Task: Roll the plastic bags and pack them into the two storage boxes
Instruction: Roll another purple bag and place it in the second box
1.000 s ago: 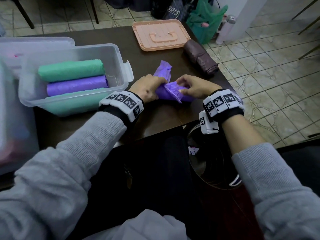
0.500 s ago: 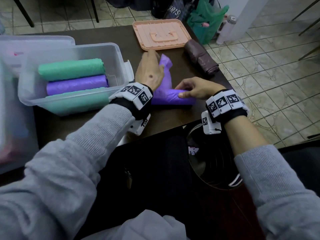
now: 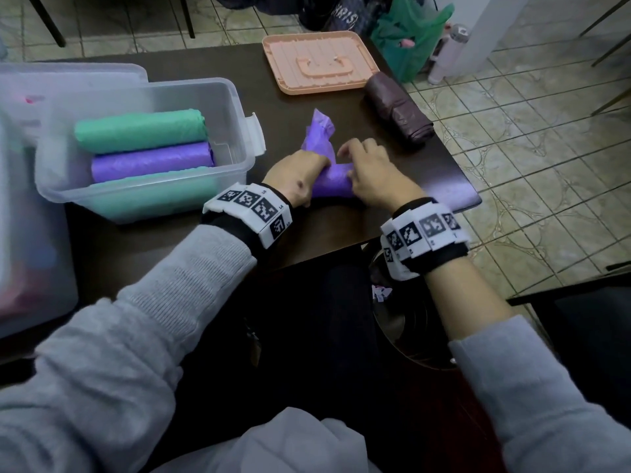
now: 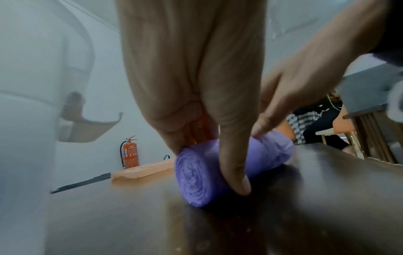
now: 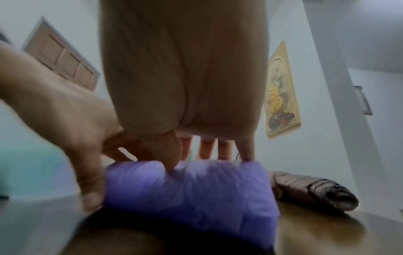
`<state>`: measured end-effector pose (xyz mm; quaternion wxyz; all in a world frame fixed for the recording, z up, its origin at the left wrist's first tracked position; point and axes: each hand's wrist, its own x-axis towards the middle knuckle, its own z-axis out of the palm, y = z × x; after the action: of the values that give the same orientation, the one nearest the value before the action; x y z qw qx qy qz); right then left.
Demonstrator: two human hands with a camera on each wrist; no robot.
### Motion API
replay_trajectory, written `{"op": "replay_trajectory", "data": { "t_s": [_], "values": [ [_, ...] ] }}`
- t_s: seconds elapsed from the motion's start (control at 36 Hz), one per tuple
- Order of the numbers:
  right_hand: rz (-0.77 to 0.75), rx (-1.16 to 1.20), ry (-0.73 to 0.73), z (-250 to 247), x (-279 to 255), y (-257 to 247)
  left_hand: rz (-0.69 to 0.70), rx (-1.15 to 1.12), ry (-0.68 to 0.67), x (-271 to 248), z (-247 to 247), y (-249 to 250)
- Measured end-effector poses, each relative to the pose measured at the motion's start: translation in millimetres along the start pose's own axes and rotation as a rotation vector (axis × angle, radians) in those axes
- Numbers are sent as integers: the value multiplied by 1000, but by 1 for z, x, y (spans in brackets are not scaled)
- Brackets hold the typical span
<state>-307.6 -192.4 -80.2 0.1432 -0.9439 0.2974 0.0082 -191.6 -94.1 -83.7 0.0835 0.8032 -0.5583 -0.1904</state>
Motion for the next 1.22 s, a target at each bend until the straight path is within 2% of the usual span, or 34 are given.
{"op": "replay_trajectory", "data": {
  "t_s": [0.11,0.31,0.42,0.5,0.67,0.81,0.94,1.08,1.22],
  "values": [
    [-30,-193,59,23,-15,-8,25,-35,-43,-1,-2,-3],
    [-107,-199,91,36,-26,-6,-52,-48,-222,-5,-10,-3],
    [-105,-182,6,30,-28,-9,-69,-58,-271,-9,-10,-4],
    [-83,-152,-99,22,-30,-13,-86,-69,-247,-10,-9,-6],
    [-16,-22,-271,12,-23,-14,-55,-41,-54,-14,-6,-10],
    [36,99,-334,6,-13,-12,-16,-101,-48,-17,-12,-10],
    [47,25,-295,3,-9,-20,-21,-107,-95,-17,-18,-10],
    [-68,27,-9,14,-19,-30,-50,-105,-142,-15,-20,-9],
    [-81,17,22,27,-25,-29,-76,-120,-183,-15,-19,-10]
  ]
}}
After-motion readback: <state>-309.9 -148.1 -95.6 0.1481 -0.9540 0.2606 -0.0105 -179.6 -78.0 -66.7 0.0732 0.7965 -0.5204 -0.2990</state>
